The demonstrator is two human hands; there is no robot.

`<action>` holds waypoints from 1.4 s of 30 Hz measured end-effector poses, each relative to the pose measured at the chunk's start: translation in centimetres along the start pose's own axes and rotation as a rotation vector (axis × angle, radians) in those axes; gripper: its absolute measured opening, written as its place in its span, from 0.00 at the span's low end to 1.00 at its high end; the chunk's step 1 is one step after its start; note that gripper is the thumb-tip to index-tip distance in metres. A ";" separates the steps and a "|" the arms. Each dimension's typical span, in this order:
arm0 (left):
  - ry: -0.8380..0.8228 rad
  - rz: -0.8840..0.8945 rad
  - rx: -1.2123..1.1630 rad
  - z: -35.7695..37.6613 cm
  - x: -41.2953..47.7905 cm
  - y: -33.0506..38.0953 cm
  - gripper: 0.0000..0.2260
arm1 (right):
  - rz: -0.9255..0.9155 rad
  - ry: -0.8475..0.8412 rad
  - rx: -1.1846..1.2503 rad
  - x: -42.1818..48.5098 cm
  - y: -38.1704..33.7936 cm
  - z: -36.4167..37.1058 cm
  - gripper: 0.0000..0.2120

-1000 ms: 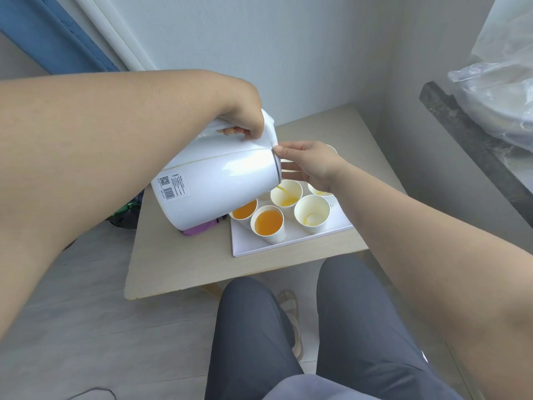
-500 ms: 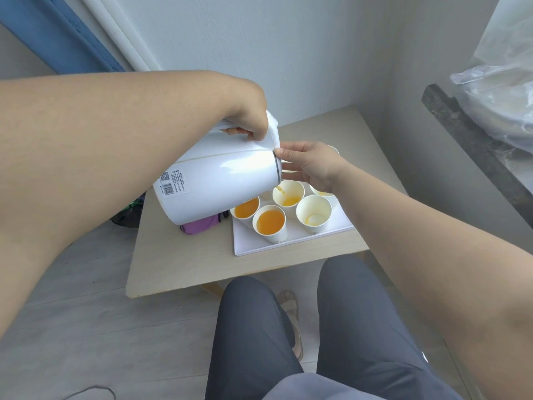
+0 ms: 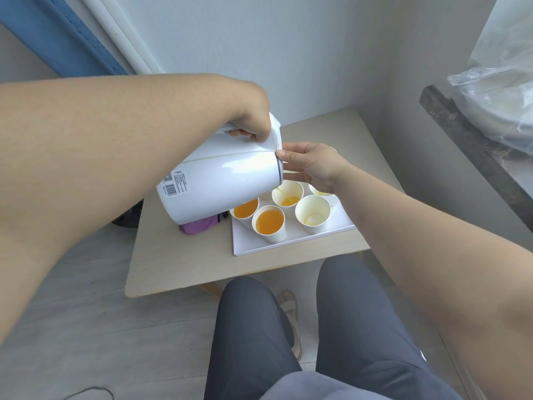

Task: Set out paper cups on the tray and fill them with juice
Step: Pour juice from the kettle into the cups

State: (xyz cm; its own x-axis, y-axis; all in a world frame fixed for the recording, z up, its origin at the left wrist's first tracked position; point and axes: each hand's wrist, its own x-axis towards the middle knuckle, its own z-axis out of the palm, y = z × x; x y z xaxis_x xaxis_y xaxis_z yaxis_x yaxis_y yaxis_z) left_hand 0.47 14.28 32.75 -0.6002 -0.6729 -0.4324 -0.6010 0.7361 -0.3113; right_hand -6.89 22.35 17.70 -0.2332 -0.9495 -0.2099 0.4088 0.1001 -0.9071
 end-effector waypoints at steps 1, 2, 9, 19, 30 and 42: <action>-0.001 0.000 0.003 0.0 0.0 0.1 0.13 | -0.001 -0.002 0.001 0.0 0.1 -0.1 0.05; -0.002 0.000 0.009 0.0 0.0 0.1 0.12 | -0.003 -0.004 0.003 0.0 0.1 -0.1 0.06; 0.008 0.012 0.053 -0.1 0.3 0.6 0.05 | -0.018 -0.002 0.064 -0.4 0.2 -0.1 0.05; 0.014 0.011 0.069 0.1 0.6 0.8 0.06 | -0.022 -0.001 0.065 -0.4 0.2 -0.4 0.05; -0.002 0.016 0.075 0.0 0.9 1.9 0.08 | -0.012 0.017 0.056 -0.4 0.5 -1.5 0.09; -0.034 0.023 0.112 0.2 1.4 2.6 0.04 | 0.020 0.036 0.044 -0.4 1.1 -2.0 0.17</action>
State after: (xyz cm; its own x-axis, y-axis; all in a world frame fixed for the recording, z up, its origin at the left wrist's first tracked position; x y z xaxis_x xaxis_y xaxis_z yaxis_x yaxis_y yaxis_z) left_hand -1.81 15.25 31.20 -0.5940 -0.6539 -0.4686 -0.5234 0.7565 -0.3923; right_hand -8.10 23.43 16.04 -0.2552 -0.9362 -0.2418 0.4518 0.1056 -0.8858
